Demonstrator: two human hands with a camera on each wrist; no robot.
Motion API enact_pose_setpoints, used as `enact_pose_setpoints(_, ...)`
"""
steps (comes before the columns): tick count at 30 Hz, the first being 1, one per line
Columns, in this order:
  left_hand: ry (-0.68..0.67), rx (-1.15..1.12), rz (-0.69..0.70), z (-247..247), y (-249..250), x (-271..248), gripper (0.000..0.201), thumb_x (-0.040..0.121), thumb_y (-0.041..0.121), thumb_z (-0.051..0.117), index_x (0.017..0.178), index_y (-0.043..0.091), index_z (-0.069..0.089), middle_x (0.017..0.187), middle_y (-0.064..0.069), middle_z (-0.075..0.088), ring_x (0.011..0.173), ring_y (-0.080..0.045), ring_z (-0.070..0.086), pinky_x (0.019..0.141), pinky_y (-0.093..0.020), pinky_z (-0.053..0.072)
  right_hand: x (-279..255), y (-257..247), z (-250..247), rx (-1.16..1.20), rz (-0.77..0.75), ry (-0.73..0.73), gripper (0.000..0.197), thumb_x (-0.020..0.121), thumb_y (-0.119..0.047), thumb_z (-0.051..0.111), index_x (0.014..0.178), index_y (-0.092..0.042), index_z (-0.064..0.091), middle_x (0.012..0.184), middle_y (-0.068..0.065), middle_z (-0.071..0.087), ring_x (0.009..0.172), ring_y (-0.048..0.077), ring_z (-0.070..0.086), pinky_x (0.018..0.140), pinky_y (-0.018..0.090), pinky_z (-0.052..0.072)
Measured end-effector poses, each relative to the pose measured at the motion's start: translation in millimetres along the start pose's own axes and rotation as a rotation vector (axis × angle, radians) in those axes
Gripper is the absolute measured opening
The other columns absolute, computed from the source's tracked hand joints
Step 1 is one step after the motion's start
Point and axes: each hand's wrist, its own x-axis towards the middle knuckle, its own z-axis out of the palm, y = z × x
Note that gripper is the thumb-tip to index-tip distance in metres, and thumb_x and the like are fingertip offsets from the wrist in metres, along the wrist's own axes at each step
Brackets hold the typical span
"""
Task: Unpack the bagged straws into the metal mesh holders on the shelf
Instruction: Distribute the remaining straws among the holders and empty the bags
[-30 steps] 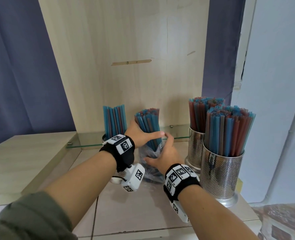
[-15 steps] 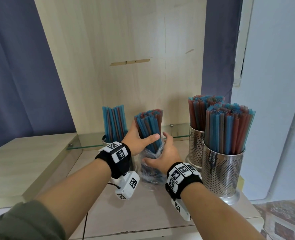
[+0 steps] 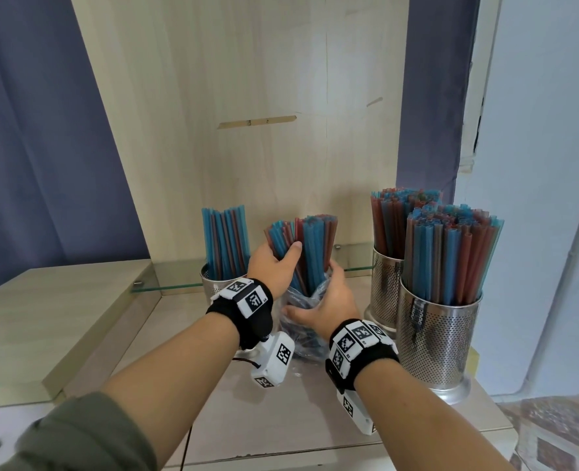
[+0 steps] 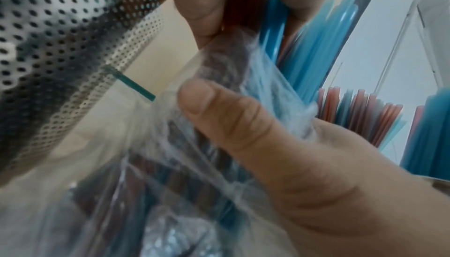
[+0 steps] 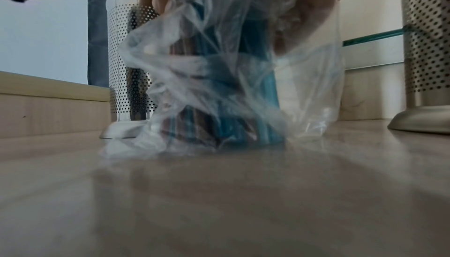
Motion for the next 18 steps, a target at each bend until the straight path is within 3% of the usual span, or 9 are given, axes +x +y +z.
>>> enact_pose_setpoints(3, -0.031, 0.013, -0.032, 2.0, 6.5, 4.6, 0.023, 0.093, 0.030, 0.061, 0.098, 0.008, 0.069, 0.086, -0.005, 0.071, 0.076, -0.017, 0.067, 0.062, -0.020, 0.049, 0.7, 1.1, 0.1, -0.004, 0.018, 0.014, 0.126, 0.058, -0.030, 0.094, 0.153, -0.021, 0.011, 0.148, 0.000, 0.039, 0.133, 0.014, 0.040, 0.105, 0.025, 0.033)
enact_pose_setpoints(5, -0.030, -0.014, -0.041, 2.1, 9.5, 8.1, 0.016, 0.088, 0.020, 0.065, 0.088, 0.004, 0.069, 0.076, -0.008, 0.069, 0.069, -0.019, 0.066, 0.057, -0.020, 0.049, 2.2, 0.7, 1.5, -0.014, 0.029, 0.011, 0.128, 0.057, -0.032, 0.094, 0.153, -0.022, 0.009, 0.149, 0.000, 0.038, 0.137, 0.017, 0.038, 0.107, 0.028, 0.033)
enact_pose_setpoints(7, -0.010, -0.073, -0.105, 2.7, 13.4, 11.6, 0.014, 0.085, 0.014, 0.065, 0.072, 0.008, 0.063, 0.059, 0.000, 0.060, 0.054, -0.015, 0.056, 0.046, -0.017, 0.042, 3.7, 1.0, 5.1, -0.030, 0.028, 0.014, 0.133, 0.053, -0.035, 0.095, 0.152, -0.026, 0.008, 0.149, 0.000, 0.036, 0.139, 0.018, 0.035, 0.111, 0.032, 0.032)
enact_pose_setpoints(9, 0.001, -0.140, -0.180, 2.6, 18.9, 15.1, 0.027, 0.086, 0.013, 0.062, 0.061, 0.016, 0.054, 0.048, 0.007, 0.049, 0.047, -0.012, 0.047, 0.041, -0.017, 0.035, 4.1, 2.6, 8.6, -0.046, 0.014, 0.008, 0.136, 0.048, -0.037, 0.096, 0.151, -0.035, 0.005, 0.152, -0.001, 0.033, 0.141, 0.019, 0.034, 0.115, 0.040, 0.034)
enact_pose_setpoints(11, 0.009, -0.189, -0.226, -0.4, 28.7, 18.9, 0.024, 0.086, 0.014, 0.060, 0.063, 0.019, 0.057, 0.049, 0.008, 0.050, 0.048, -0.010, 0.047, 0.042, -0.016, 0.035, 5.0, 3.2, 10.5, -0.092, -0.005, -0.007, 0.135, 0.048, -0.038, 0.092, 0.149, -0.039, 0.004, 0.154, -0.002, 0.030, 0.140, 0.019, 0.035, 0.113, 0.042, 0.037)
enact_pose_setpoints(15, -0.028, -0.194, -0.242, -9.7, 45.8, 30.8, 0.006, 0.085, 0.019, 0.066, 0.080, 0.017, 0.064, 0.072, 0.002, 0.061, 0.068, -0.013, 0.058, 0.060, -0.024, 0.043, 7.3, 3.4, 8.4, -0.056, 0.047, -0.050, 0.145, 0.049, -0.035, 0.096, 0.152, -0.036, -0.006, 0.158, -0.003, 0.023, 0.144, 0.016, 0.028, 0.116, 0.040, 0.030)
enact_pose_setpoints(18, -0.061, -0.164, -0.215, -17.4, 57.7, 37.9, 0.024, 0.070, 0.039, 0.070, 0.079, 0.018, 0.064, 0.078, -0.002, 0.062, 0.077, -0.019, 0.061, 0.075, -0.031, 0.048, 5.7, 5.3, 6.9, -0.049, 0.017, -0.047, 0.142, 0.052, -0.033, 0.096, 0.154, -0.032, -0.003, 0.158, -0.002, 0.023, 0.145, 0.015, 0.025, 0.116, 0.036, 0.027)
